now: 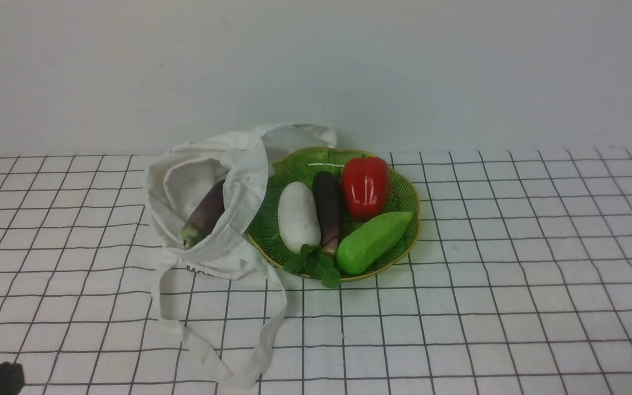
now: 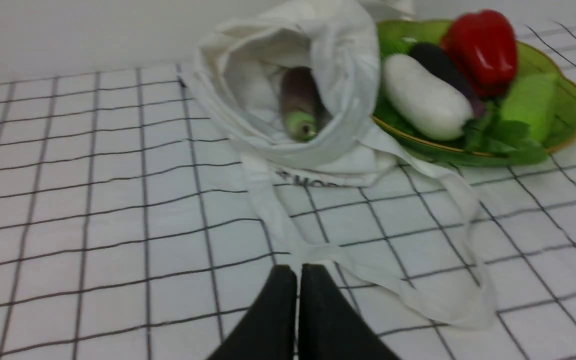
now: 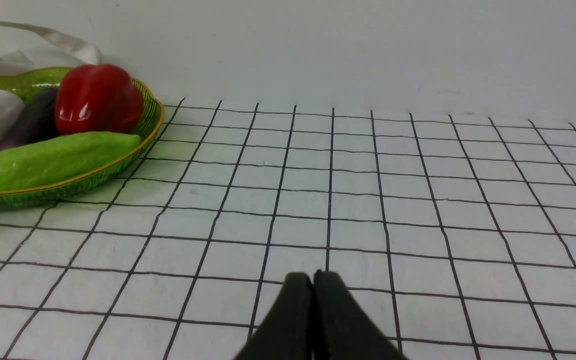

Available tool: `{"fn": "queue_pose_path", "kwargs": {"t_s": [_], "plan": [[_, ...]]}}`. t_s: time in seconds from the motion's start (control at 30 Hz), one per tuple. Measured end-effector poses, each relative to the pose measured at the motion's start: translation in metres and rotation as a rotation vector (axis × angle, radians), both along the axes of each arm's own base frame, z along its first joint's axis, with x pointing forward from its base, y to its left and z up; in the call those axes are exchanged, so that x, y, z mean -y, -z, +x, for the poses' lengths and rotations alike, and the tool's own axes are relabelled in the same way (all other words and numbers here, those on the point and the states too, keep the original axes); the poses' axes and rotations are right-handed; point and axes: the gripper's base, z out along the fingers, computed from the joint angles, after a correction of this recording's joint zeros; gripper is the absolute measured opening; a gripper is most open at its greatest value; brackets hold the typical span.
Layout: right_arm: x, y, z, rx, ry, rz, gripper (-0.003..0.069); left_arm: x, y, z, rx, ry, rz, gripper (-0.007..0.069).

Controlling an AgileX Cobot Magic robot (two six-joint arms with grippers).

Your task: Take vegetables from bag on white checkered tablecloth place on plate.

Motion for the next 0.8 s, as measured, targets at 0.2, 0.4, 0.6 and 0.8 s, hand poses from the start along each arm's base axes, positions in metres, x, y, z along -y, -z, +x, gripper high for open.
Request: {"fn": "queue_pose_path", "kwargs": {"t_s": [0.2, 0.4, 0.6, 0.8], "plan": [[0.0, 0.0, 0.0, 0.0, 0.0, 0.0, -0.0015, -0.007, 0.035, -0.004, -0.005, -0.122, 0.001, -0.0008], [0.0, 0.0, 0.0, 0.0, 0.0, 0.0, -0.0015, -0.008, 0.044, -0.003, -0.018, -0.132, 0.01, -0.0008], [0.0, 0.0, 0.0, 0.0, 0.0, 0.0, -0.0015, -0.008, 0.044, -0.003, -0.013, -0.137, 0.01, -0.0008], [0.0, 0.0, 0.0, 0.0, 0.0, 0.0, -0.0015, -0.008, 0.043, -0.003, -0.006, -0.136, 0.009, -0.0008]]}}
